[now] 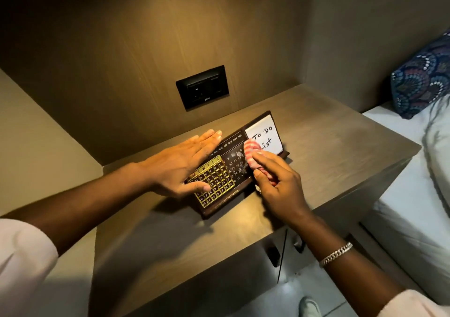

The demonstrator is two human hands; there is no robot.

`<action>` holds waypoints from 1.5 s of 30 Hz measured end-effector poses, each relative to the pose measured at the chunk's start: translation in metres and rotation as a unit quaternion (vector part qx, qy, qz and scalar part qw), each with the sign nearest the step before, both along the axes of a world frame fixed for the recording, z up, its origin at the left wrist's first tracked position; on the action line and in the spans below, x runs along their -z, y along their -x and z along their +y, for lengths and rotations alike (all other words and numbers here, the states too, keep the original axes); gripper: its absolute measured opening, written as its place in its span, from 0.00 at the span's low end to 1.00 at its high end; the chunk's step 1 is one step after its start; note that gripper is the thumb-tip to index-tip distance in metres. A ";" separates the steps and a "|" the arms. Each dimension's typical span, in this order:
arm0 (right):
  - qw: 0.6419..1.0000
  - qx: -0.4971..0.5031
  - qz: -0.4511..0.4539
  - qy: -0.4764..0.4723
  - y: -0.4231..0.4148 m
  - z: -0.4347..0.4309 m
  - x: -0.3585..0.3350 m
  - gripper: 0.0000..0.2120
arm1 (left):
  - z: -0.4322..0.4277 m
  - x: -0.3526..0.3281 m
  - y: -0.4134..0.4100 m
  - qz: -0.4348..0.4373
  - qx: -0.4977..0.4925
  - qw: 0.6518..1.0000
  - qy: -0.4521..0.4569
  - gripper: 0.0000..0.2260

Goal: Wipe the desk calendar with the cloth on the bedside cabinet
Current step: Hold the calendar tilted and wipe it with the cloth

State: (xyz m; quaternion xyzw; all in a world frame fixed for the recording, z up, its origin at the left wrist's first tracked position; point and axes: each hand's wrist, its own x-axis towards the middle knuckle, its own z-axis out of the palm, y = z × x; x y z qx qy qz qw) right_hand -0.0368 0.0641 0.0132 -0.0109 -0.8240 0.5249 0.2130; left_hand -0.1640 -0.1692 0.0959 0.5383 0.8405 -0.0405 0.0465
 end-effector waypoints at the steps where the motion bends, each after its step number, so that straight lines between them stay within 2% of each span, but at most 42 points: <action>1: 1.000 0.012 -0.007 -0.001 0.002 -0.005 0.001 0.19 | 0.002 0.001 0.000 0.002 0.005 1.000 -0.004 0.46; 7: 0.995 0.097 -0.022 -0.005 0.010 -0.039 -0.002 0.18 | 0.009 0.003 -0.004 0.011 0.007 1.000 -0.020 0.47; 12: 0.996 0.088 0.004 0.035 0.012 -0.052 -0.012 0.16 | 0.008 0.001 -0.006 0.012 -0.003 1.000 -0.014 0.47; 19: 0.982 0.121 -0.062 -0.130 0.014 -0.032 -0.007 0.15 | 0.014 0.003 -0.010 0.006 -0.008 1.000 -0.022 0.46; 24: 0.995 0.072 -0.050 -0.054 0.009 -0.037 -0.015 0.12 | 0.015 0.001 -0.014 0.009 -0.017 1.000 -0.015 0.46; 25: 0.994 0.076 -0.053 -0.063 0.010 -0.032 -0.016 0.12 | 0.015 0.000 -0.015 0.008 -0.020 1.000 -0.012 0.46; 29: 0.968 0.107 -0.087 -0.207 0.016 -0.017 -0.017 0.11 | 0.018 0.001 -0.019 0.013 -0.023 1.000 -0.014 0.46; 31: 0.964 0.101 -0.089 -0.230 0.016 -0.022 -0.017 0.10 | 0.019 0.001 -0.020 0.010 -0.025 0.999 -0.023 0.46; 34: 0.981 0.082 -0.080 -0.159 0.013 -0.033 -0.017 0.10 | 0.019 0.000 -0.022 0.009 -0.025 0.999 -0.024 0.45; 37: 0.993 0.083 -0.077 0.019 0.011 -0.034 -0.021 0.07 | 0.018 -0.001 -0.022 0.009 -0.033 0.999 -0.013 0.46; 39: 0.991 0.100 -0.067 0.049 0.013 -0.027 -0.022 0.05 | 0.018 0.000 -0.023 0.012 -0.037 0.999 -0.013 0.45; 43: 0.979 0.111 -0.089 -0.144 0.017 -0.017 -0.017 0.08 | 0.022 0.003 -0.027 0.013 -0.039 0.999 -0.026 0.44; 45: 0.974 0.101 -0.089 -0.180 0.014 -0.023 -0.015 0.09 | 0.024 0.003 -0.029 0.007 -0.042 0.999 -0.033 0.44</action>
